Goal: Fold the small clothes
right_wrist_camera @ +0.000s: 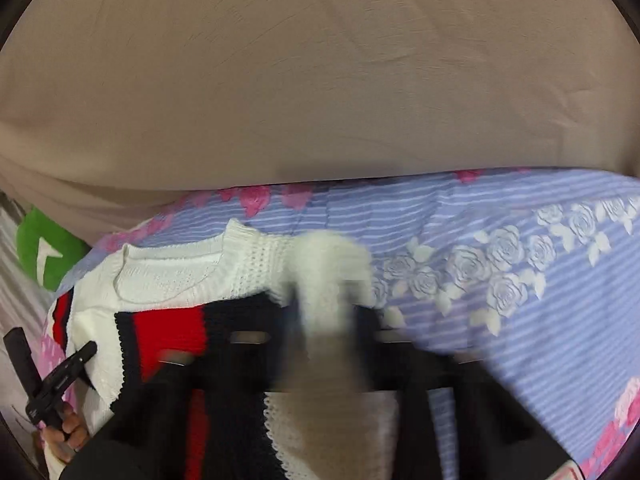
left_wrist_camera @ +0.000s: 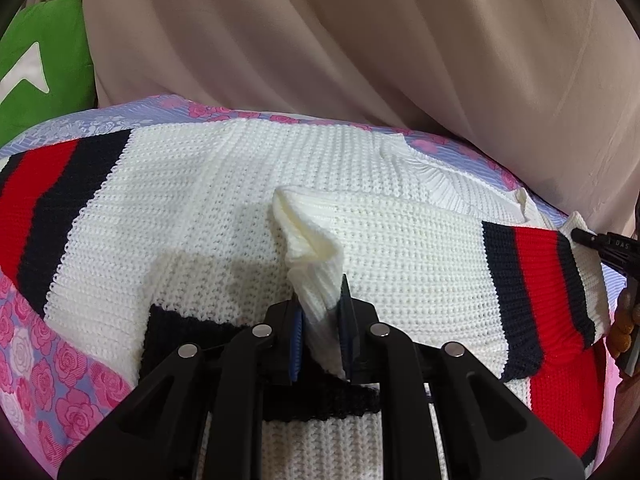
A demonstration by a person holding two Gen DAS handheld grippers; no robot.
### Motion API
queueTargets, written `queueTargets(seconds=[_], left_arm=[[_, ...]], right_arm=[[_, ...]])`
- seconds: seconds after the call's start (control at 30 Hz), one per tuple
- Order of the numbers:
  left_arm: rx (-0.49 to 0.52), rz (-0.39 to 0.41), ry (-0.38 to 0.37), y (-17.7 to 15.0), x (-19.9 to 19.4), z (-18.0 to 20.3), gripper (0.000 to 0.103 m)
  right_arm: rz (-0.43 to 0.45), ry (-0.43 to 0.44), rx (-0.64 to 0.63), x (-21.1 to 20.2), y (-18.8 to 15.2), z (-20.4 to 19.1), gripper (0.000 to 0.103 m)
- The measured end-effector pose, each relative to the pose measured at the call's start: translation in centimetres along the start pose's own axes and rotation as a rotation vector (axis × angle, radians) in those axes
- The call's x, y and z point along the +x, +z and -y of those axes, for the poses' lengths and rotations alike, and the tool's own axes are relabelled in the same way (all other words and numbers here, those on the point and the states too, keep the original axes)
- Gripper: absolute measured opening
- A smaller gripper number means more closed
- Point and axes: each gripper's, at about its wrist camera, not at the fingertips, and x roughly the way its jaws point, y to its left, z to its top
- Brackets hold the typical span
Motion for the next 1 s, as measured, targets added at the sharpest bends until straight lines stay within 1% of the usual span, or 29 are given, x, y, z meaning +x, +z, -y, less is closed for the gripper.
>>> queueTargets(seconds=[0.03,0.07,0.1,0.13,0.17,0.2,0.27,0.33,0.4,0.47,0.5,0.53,0.6,0.67,0.7,0.73,0.77,0.83,0.87,0.9,0.93,0.97,1.0], left_arm=[[0.0,0.0,-0.002,0.0,0.0,-0.1,0.015],[-0.001,-0.001,-0.004,0.0,0.0,-0.1,0.015],[0.004,-0.003,-0.007,0.0,0.0,0.0,0.018],[0.014,-0.005,-0.011,0.0,0.1,0.2,0.022],[0.025,-0.007,-0.011,0.0,0.2,0.4,0.024],[0.038,-0.007,0.0,0.0,0.2,0.7,0.024],[0.046,-0.004,0.008,-0.1,0.2,0.9,0.024],[0.033,-0.005,-0.003,0.0,0.1,0.6,0.024],[0.024,-0.005,-0.012,0.0,0.1,0.5,0.024],[0.03,-0.004,-0.007,0.0,0.1,0.6,0.024],[0.034,-0.004,-0.003,0.0,0.1,0.7,0.024],[0.04,-0.004,0.002,0.0,0.1,0.8,0.024],[0.048,-0.004,0.007,-0.1,0.1,1.0,0.025],[0.047,-0.003,0.007,-0.1,0.1,1.0,0.025],[0.043,-0.003,0.003,-0.1,0.1,0.9,0.025],[0.037,-0.003,-0.001,-0.1,0.0,0.8,0.026],[0.033,-0.002,-0.002,-0.2,0.0,0.7,0.027],[0.023,-0.001,-0.007,-0.2,-0.1,0.5,0.027],[0.022,-0.001,-0.01,-0.2,-0.1,0.4,0.027],[0.027,-0.003,-0.01,-0.1,0.0,0.5,0.029],[0.037,-0.004,-0.009,-0.1,0.0,0.6,0.032],[0.049,-0.005,-0.005,-0.2,0.1,0.8,0.033],[0.065,-0.008,0.007,-0.2,0.2,1.1,0.033]], right_arm=[[0.041,0.0,0.005,-0.6,0.0,0.2,0.012],[0.069,-0.022,0.017,-0.8,0.0,1.2,0.01],[0.053,-0.061,0.062,0.2,0.0,2.7,0.009],[0.009,-0.077,0.11,1.6,-0.4,4.2,0.009],[-0.018,-0.048,0.144,2.5,-0.8,5.4,0.009],[-0.011,-0.015,0.161,2.0,-0.8,5.8,0.009],[0.012,0.013,0.178,-0.2,-0.7,5.8,0.011],[0.054,0.036,0.148,-3.3,-1.5,5.0,0.015],[0.059,0.035,0.094,-6.1,-3.2,4.0,0.027],[0.04,0.047,0.045,-8.3,-5.6,3.3,0.059],[0.013,0.059,0.028,-9.0,-7.1,3.1,0.063],[-0.012,0.068,0.02,-8.9,-8.0,3.1,0.065],[-0.071,0.094,0.019,-8.2,-9.7,2.8,0.065],[-0.112,0.084,0.018,-6.4,-10.9,2.1,0.063],[-0.128,0.082,0.02,-5.7,-11.2,2.1,0.055],[-0.144,0.073,0.024,-5.4,-11.3,2.1,0.022],[-0.132,0.075,0.038,-5.9,-11.5,2.4,0.019],[-0.035,0.043,0.026,-8.4,-11.6,1.9,0.016],[-0.009,0.038,0.032,-9.1,-11.7,2.5,0.016],[-0.03,0.029,0.045,-8.8,-11.9,3.2,0.016],[-0.075,-0.017,0.055,-7.6,-12.4,4.0,0.016],[-0.086,-0.019,0.056,-6.7,-12.9,4.6,0.016],[-0.093,-0.013,0.037,-6.9,-12.7,4.1,0.016]])
